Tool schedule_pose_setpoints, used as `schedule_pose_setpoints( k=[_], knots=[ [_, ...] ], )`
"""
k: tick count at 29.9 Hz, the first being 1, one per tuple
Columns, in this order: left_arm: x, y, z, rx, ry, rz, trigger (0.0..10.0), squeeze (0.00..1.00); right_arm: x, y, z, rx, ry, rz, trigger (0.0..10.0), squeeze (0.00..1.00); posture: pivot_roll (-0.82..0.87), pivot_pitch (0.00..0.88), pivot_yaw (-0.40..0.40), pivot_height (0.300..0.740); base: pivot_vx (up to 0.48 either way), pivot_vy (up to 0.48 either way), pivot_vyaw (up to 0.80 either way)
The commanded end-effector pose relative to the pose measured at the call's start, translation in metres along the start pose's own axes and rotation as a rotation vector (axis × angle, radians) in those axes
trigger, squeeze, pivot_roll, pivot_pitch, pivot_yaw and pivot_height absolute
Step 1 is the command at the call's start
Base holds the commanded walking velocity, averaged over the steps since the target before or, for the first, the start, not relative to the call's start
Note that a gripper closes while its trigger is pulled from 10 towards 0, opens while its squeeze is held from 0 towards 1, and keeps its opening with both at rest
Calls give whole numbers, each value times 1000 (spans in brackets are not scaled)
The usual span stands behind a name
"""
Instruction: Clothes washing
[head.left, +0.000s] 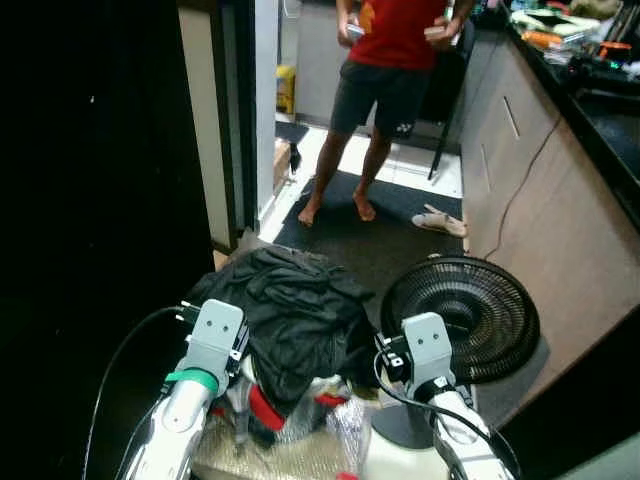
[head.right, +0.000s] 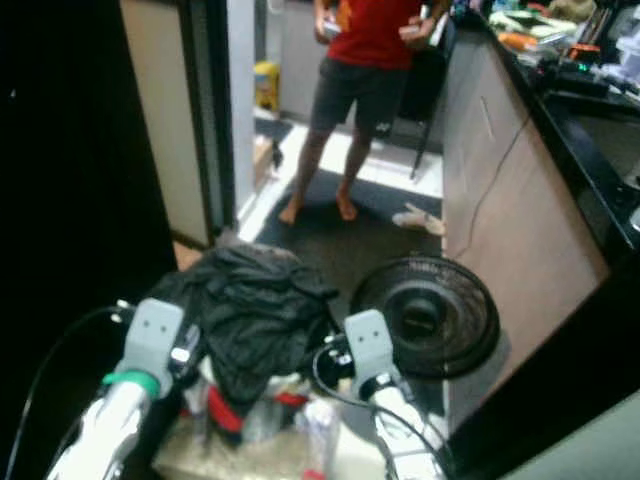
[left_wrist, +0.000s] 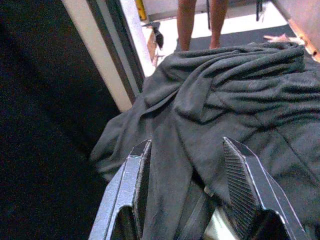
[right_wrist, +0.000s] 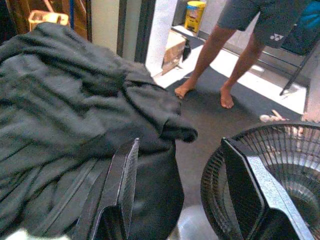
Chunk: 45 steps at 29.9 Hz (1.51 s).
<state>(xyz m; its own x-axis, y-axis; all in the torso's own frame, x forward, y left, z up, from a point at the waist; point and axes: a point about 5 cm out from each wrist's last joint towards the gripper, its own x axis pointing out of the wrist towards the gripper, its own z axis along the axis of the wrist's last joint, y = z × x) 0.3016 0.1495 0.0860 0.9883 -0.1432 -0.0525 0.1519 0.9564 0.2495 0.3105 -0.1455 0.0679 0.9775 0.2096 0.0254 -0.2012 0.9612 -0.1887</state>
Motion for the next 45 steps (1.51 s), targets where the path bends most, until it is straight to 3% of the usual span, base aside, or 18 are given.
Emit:
schedule_pose_setpoints(
  k=[1, 10, 17, 21, 35, 45],
  knots=[
    [-1, -6, -2, -9, 10, -21, 10000, 0, -5, -3, -7, 3, 31, -12, 10000, 0, -7, 0, -12, 740, 0, 0, 0],
    [-4, -8, -13, -3, 52, -21, 10000, 0, -6, 0, -10, 11, 40, -4, 10000, 0, 0, 5, -10, 740, 0, 0, 0],
    [-5, -17, -17, 70, 45, -59, 10000, 0, -6, 6, -8, 33, 26, 13, 10000, 0, 4, 32, -13, 740, 0, 0, 0],
    [-1, -24, -8, 87, 8, -104, 10000, 0, -4, 6, -7, 50, 27, 2, 10000, 0, 7, 43, -5, 740, 0, 0, 0],
    [2, -28, 0, 70, -38, -128, 10000, 0, -5, 6, -7, 51, 21, -5, 10000, 0, 0, 41, 4, 740, 0, 0, 0],
    [2, -26, -1, 73, -37, -111, 10000, 0, -5, 7, -7, 49, 20, 2, 10000, 0, 3, 43, -2, 740, 445, 0, 0]
  ],
)
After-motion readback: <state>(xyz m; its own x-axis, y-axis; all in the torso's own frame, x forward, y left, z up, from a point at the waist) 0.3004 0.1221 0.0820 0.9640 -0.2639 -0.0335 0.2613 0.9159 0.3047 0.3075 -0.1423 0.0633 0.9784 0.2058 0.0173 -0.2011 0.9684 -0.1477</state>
